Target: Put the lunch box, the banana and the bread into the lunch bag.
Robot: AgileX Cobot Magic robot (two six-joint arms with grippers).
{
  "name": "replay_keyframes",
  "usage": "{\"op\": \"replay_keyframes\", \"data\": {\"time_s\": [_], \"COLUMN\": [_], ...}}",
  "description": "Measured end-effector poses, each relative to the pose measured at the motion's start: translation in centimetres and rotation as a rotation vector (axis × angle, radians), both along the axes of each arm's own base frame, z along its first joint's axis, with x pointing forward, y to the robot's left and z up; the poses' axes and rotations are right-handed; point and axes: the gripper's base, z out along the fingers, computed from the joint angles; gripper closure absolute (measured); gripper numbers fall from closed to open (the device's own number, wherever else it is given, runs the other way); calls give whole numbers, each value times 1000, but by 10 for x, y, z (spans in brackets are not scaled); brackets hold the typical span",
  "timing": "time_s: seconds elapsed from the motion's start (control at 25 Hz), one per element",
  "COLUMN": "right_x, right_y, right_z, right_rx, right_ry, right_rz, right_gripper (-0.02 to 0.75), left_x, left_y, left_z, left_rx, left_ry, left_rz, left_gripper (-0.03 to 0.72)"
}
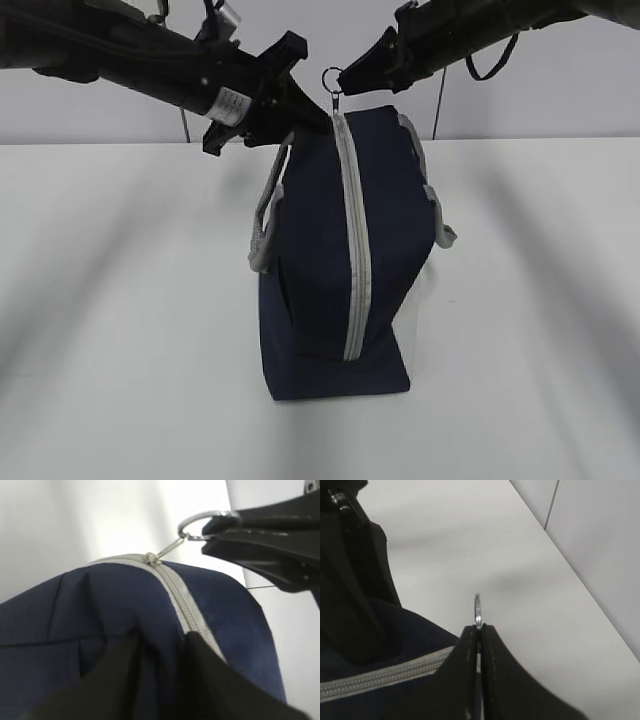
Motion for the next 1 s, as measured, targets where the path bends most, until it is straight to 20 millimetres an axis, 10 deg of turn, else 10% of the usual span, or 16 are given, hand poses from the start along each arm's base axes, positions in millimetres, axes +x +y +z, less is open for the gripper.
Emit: {"op": "replay_keyframes", "data": {"time_s": [0.24,1.0], "right_x": [-1,31], "right_y": [0,6], "right_z": [0,-52], "right_rx": [-9,47], "right_ry": [-13,-14], "right_rz": [25,26], "right_gripper": [754,754], "left_x": [1,-4], "left_y": [-1,-2], "left_z": [-3,-3], "left_rx": [9,29], "left_ry": [-8,-64], "left_rz": [-8,-111], "left_gripper": [676,680]}}
